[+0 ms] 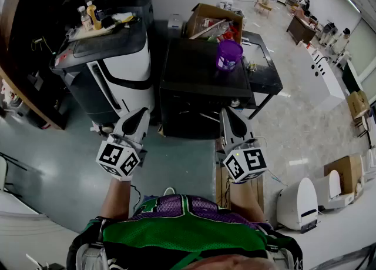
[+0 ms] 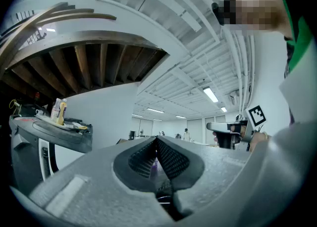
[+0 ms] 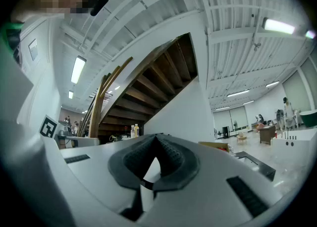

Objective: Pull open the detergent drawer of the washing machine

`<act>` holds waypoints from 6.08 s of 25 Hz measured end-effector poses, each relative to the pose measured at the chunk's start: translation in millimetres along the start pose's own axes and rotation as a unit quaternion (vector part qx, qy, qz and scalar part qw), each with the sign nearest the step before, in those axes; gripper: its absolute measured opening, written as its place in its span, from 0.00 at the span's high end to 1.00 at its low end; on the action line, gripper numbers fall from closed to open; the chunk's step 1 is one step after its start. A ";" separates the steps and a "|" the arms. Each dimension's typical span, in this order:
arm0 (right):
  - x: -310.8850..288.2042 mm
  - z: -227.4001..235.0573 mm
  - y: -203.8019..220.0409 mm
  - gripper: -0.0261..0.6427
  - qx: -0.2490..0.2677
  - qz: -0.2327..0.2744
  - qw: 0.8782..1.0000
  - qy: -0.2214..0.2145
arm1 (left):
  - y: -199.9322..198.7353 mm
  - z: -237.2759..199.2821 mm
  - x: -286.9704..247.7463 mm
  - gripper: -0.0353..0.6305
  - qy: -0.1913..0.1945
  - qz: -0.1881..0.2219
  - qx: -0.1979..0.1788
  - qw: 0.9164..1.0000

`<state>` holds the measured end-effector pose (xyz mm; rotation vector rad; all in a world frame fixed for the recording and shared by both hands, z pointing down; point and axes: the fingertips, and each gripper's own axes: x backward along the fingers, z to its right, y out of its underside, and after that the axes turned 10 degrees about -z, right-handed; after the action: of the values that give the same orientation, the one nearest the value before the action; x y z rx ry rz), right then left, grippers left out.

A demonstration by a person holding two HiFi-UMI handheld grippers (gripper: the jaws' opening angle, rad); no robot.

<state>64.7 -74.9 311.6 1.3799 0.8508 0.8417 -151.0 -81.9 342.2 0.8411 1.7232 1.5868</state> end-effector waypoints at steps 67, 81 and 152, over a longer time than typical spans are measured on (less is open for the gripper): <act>0.8 54.9 -9.2 0.96 -0.018 0.016 0.998 -0.054 | 3.3 58.8 -82.1 0.70 0.079 0.000 0.016 0.997; -37.8 72.4 -10.2 0.96 -0.007 0.009 0.999 -0.037 | 20.1 30.4 -139.6 0.35 0.136 0.007 0.066 0.988; -208.8 131.3 149.4 0.96 -0.057 -0.135 0.987 0.059 | 418.3 -159.8 -367.0 0.33 0.235 -0.123 0.474 0.840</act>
<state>83.9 -317.9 465.6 1.0939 1.0385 0.7540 -49.9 -444.3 782.3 0.6076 2.9198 0.7107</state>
